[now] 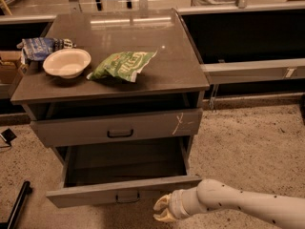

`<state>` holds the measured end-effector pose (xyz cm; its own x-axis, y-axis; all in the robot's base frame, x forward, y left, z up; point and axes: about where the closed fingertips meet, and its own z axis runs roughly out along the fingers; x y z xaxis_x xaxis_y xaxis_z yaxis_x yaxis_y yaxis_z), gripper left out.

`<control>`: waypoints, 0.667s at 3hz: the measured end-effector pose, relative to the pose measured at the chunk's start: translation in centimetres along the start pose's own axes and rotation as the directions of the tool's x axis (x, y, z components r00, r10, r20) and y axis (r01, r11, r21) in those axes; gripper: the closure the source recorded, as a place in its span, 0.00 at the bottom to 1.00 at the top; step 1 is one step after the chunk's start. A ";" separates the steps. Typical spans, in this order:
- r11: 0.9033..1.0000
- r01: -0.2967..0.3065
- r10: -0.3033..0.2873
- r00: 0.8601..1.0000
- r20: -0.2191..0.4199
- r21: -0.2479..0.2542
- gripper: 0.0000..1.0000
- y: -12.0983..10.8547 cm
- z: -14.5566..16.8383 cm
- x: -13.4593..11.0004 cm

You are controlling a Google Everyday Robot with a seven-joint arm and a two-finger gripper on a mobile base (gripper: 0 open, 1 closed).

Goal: Close middle drawer

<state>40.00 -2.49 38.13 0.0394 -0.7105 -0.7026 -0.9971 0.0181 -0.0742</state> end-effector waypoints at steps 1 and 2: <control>0.998 -0.032 0.029 0.998 0.056 0.046 0.88 -1.3 1.3 0.3; 0.984 -0.121 0.107 0.988 0.108 0.129 1.00 -3.3 2.2 0.8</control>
Offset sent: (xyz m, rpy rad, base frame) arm 0.0506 0.0095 -0.0240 0.1428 -0.0268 -0.2540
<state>43.43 -1.51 36.25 -0.0607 -0.6242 -0.7789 -0.9777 0.1942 -0.0794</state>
